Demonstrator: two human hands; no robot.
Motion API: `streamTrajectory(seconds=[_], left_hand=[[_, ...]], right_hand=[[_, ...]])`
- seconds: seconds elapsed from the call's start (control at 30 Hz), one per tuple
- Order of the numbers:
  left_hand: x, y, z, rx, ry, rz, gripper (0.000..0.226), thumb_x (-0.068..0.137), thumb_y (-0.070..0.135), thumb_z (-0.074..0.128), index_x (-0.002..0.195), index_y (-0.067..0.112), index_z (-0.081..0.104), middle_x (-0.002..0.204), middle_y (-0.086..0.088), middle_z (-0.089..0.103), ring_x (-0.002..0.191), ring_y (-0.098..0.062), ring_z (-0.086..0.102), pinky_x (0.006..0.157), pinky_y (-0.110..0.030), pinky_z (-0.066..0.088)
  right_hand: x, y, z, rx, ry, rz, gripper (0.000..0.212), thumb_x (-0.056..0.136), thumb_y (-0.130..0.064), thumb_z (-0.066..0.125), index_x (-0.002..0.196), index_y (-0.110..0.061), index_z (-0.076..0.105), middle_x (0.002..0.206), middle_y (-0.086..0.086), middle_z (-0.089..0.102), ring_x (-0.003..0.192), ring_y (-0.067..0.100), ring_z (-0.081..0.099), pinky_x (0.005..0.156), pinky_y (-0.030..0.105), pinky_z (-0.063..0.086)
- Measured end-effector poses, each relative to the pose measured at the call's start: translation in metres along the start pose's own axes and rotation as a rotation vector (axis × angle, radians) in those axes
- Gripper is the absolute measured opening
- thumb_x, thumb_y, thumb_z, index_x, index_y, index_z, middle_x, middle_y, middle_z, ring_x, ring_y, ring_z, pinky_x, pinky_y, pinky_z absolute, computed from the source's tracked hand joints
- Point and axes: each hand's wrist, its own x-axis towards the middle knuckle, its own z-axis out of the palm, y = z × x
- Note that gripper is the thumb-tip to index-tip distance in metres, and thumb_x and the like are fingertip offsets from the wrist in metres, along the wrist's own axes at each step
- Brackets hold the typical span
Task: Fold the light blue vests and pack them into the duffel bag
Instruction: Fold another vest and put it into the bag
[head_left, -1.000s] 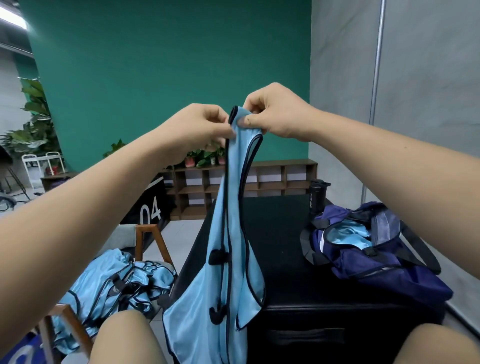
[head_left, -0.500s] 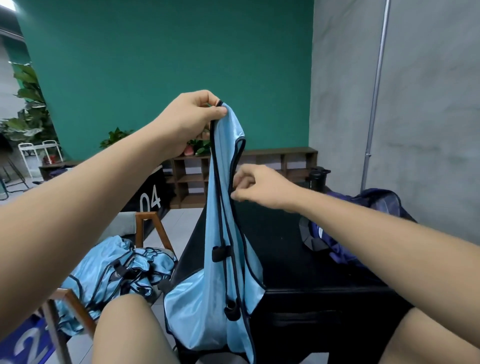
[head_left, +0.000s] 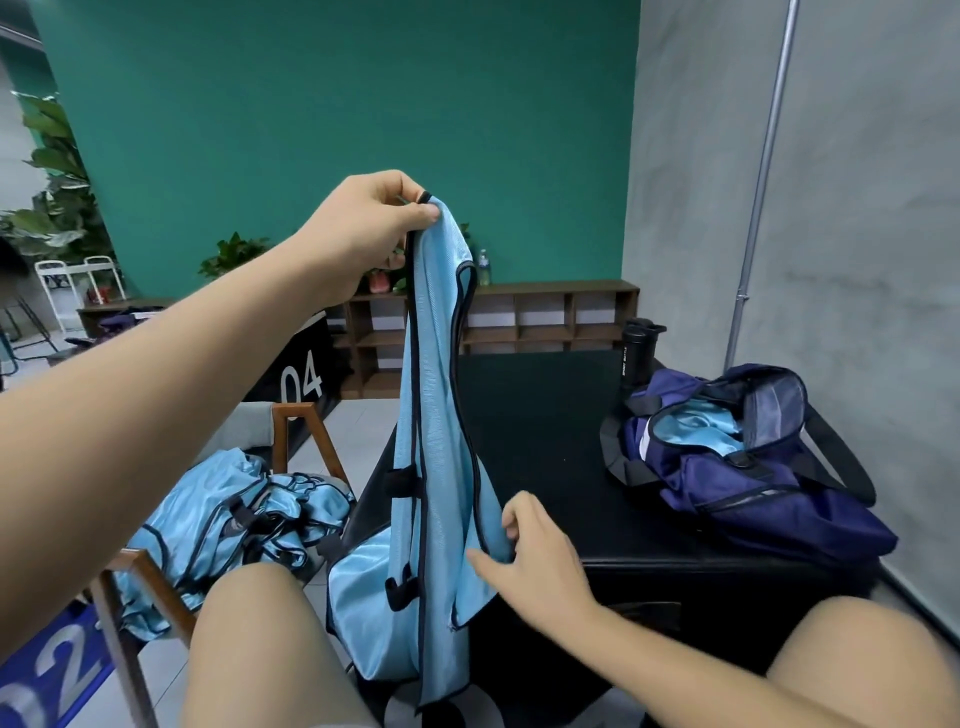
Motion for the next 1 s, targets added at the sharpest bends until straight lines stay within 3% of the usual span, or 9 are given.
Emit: streamTrajectory(seconds=[0.17, 0.27, 0.33, 0.43, 0.5, 0.57, 0.73, 1.0], left_hand=[[-0.002, -0.002, 0.000, 0.019, -0.002, -0.004, 0.011, 0.092, 0.032, 0.074, 0.091, 0.024, 0.067, 0.091, -0.006, 0.064, 0.080, -0.025, 0.052, 0.076, -0.042, 0.041], [0.000, -0.005, -0.001, 0.060, 0.012, -0.005, 0.011, 0.097, 0.029, 0.072, 0.091, 0.023, 0.065, 0.087, -0.005, 0.062, 0.075, -0.023, 0.051, 0.060, -0.035, 0.044], [0.001, -0.005, -0.003, 0.072, 0.025, -0.007, 0.014, 0.099, 0.028, 0.072, 0.088, 0.024, 0.065, 0.084, -0.002, 0.060, 0.070, -0.022, 0.052, 0.050, -0.031, 0.044], [0.006, -0.010, -0.011, 0.081, 0.052, 0.008, 0.016, 0.098, 0.027, 0.072, 0.084, 0.025, 0.065, 0.087, -0.001, 0.063, 0.074, -0.020, 0.056, 0.058, -0.033, 0.050], [0.009, -0.013, -0.018, 0.071, 0.072, 0.011, 0.014, 0.096, 0.028, 0.073, 0.085, 0.025, 0.066, 0.090, -0.002, 0.066, 0.078, -0.019, 0.059, 0.067, -0.036, 0.053], [0.014, -0.016, -0.023, 0.064, 0.095, 0.003, 0.011, 0.096, 0.029, 0.074, 0.088, 0.024, 0.068, 0.092, -0.002, 0.066, 0.079, -0.018, 0.059, 0.071, -0.036, 0.054], [0.020, -0.017, -0.028, 0.063, 0.159, 0.009, 0.009, 0.098, 0.026, 0.072, 0.097, 0.018, 0.068, 0.088, -0.002, 0.062, 0.065, -0.013, 0.049, 0.057, -0.024, 0.043], [0.029, -0.012, -0.043, 0.092, 0.243, 0.004, 0.008, 0.099, 0.024, 0.065, 0.101, 0.016, 0.067, 0.092, -0.002, 0.060, 0.077, -0.017, 0.050, 0.065, -0.027, 0.045]], right_hand=[[-0.024, 0.018, 0.039, -0.031, 0.000, -0.036, 0.041, 0.087, -0.058, 0.066, 0.086, -0.032, 0.035, 0.094, -0.010, 0.040, 0.076, 0.012, 0.044, 0.065, 0.024, 0.041], [-0.027, 0.023, 0.051, -0.013, -0.003, -0.023, 0.039, 0.091, -0.054, 0.067, 0.082, -0.032, 0.037, 0.095, -0.011, 0.039, 0.080, 0.010, 0.045, 0.063, 0.021, 0.042], [-0.025, 0.030, 0.051, 0.025, -0.003, -0.023, 0.034, 0.092, -0.047, 0.069, 0.082, -0.033, 0.041, 0.097, -0.013, 0.039, 0.088, 0.008, 0.048, 0.067, 0.019, 0.045], [-0.016, 0.042, 0.038, 0.139, -0.024, 0.003, 0.021, 0.089, -0.036, 0.072, 0.083, -0.025, 0.054, 0.100, -0.013, 0.044, 0.094, 0.012, 0.053, 0.079, 0.023, 0.052], [-0.006, 0.049, 0.020, 0.215, -0.032, 0.025, 0.016, 0.086, -0.027, 0.075, 0.081, -0.025, 0.060, 0.099, -0.009, 0.049, 0.089, 0.013, 0.056, 0.080, 0.023, 0.050], [0.009, 0.054, -0.003, 0.195, 0.003, 0.035, 0.025, 0.083, -0.021, 0.077, 0.074, -0.030, 0.056, 0.092, -0.007, 0.051, 0.081, 0.010, 0.056, 0.075, 0.017, 0.045], [0.063, 0.045, -0.083, 0.028, -0.019, -0.002, 0.029, 0.082, -0.025, 0.075, 0.073, -0.020, 0.048, 0.065, -0.009, 0.050, 0.061, 0.004, 0.043, 0.061, 0.024, 0.038], [0.137, -0.019, -0.218, -0.156, -0.105, -0.153, 0.021, 0.079, -0.026, 0.079, 0.086, -0.033, 0.060, 0.078, -0.010, 0.068, 0.069, 0.012, 0.061, 0.071, 0.041, 0.054]])
